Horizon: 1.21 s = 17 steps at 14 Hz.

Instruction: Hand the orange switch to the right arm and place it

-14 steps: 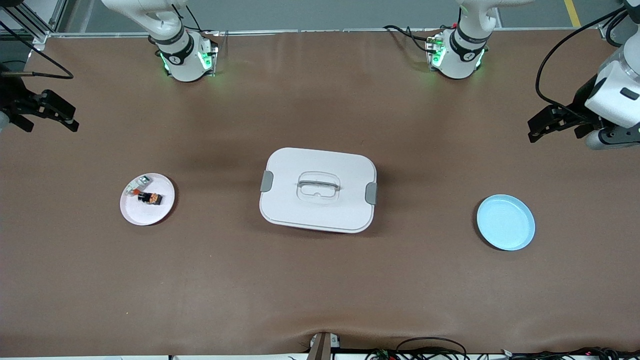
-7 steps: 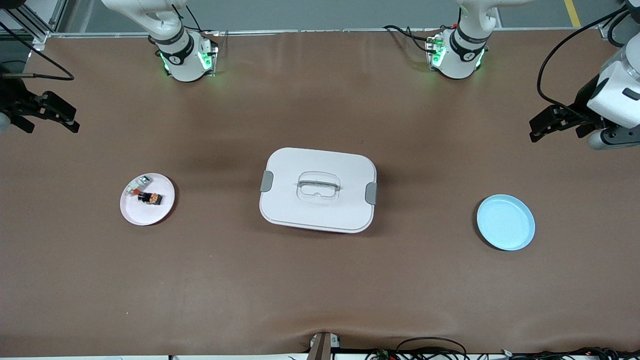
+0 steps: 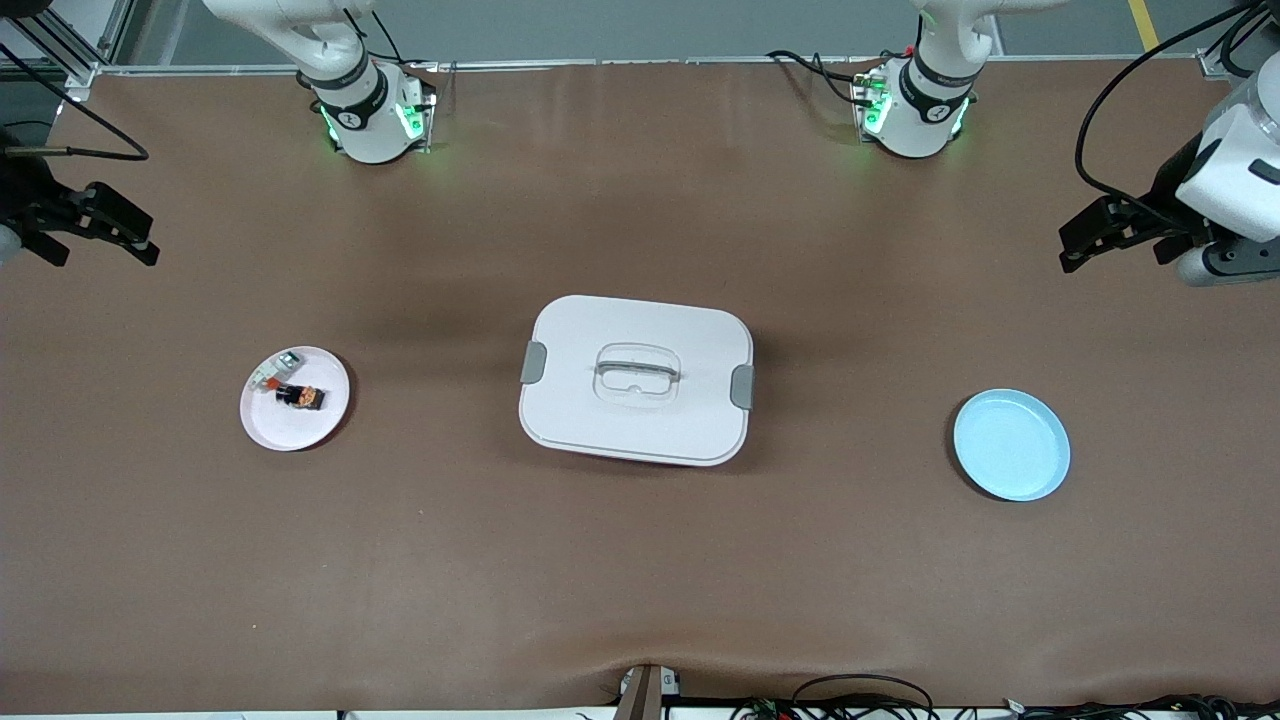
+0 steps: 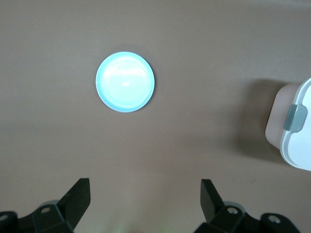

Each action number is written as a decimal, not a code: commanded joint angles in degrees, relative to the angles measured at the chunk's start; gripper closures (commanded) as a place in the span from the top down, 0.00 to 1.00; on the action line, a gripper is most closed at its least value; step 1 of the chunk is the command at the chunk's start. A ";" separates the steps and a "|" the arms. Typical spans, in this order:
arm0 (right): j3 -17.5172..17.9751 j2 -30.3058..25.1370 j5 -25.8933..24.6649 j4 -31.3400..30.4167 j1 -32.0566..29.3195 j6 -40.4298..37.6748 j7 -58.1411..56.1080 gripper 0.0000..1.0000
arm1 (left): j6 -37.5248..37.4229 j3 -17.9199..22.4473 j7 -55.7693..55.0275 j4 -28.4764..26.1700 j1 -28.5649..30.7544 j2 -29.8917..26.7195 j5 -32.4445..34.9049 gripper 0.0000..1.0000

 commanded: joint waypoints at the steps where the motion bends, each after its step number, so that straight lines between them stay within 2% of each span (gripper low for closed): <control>1: -0.05 0.14 0.77 0.69 0.18 -0.28 0.47 1.00 | -2.03 -0.44 0.43 -0.17 0.04 -2.40 -1.21 1.00; 8: -0.05 0.05 0.68 1.13 0.10 -0.54 0.83 1.00 | -1.60 -1.06 1.56 -0.43 0.48 -3.29 -1.21 1.00; 10: -0.05 0.05 0.77 1.30 0.10 -0.54 0.74 1.00 | -1.16 -0.89 5.42 -0.78 0.56 -3.46 -1.21 1.00; 15: -0.05 0.05 0.77 1.39 0.10 -1.94 0.91 1.00 | 0.16 -0.71 7.28 -1.40 1.09 -3.46 -1.30 1.00; 17: -0.05 0.05 0.77 1.31 0.10 -2.64 1.00 1.00 | 0.51 -0.54 7.28 -1.23 1.27 -3.29 -3.13 1.00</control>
